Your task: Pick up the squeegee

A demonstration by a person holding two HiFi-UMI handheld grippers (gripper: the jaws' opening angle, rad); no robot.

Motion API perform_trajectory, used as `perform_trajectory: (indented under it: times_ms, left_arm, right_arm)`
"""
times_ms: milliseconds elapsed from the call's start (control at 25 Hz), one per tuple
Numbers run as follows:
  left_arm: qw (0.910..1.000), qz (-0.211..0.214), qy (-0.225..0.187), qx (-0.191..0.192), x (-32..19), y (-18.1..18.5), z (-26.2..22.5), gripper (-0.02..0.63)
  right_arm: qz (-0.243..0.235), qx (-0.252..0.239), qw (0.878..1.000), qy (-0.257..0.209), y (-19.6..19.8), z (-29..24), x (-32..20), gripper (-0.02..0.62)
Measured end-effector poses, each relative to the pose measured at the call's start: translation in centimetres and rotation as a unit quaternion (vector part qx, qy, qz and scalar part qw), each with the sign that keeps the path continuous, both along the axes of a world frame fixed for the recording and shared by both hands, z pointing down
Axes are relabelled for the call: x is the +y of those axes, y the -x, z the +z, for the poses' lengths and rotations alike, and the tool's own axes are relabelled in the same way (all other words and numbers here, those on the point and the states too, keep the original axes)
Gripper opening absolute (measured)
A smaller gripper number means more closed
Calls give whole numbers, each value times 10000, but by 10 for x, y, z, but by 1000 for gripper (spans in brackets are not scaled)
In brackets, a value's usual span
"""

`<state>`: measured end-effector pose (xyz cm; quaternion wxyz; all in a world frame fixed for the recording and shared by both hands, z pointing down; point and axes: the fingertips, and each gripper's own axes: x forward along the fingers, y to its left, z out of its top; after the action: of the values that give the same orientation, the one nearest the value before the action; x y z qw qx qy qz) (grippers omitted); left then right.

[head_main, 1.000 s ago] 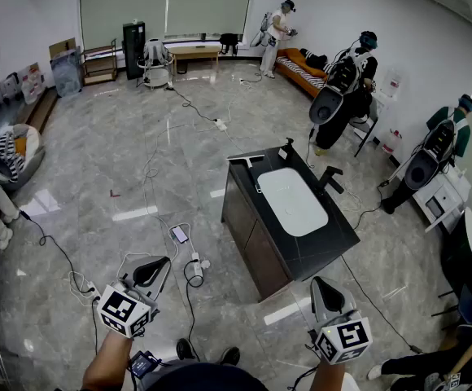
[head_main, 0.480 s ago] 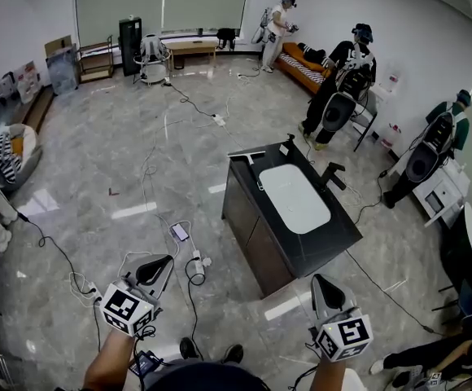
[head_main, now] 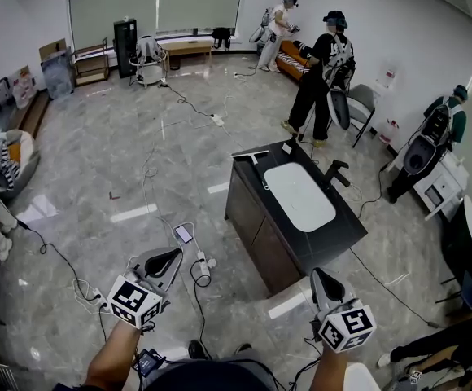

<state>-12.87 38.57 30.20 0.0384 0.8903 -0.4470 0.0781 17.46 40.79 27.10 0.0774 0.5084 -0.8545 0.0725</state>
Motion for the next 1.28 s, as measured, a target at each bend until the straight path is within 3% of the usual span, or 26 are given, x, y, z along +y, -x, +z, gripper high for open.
perform_trajectory:
  times_ms: [400,1280]
  left_arm:
    - [9997,-81,223,3,-43,-8,23,6]
    - [9932,-1072,452,-82,-168,-48,43,6]
  right_arm:
    - [91,-255,9996,88,-15,21,-60,9]
    - [-1040,-352,9937,242,-34,38,-261,9]
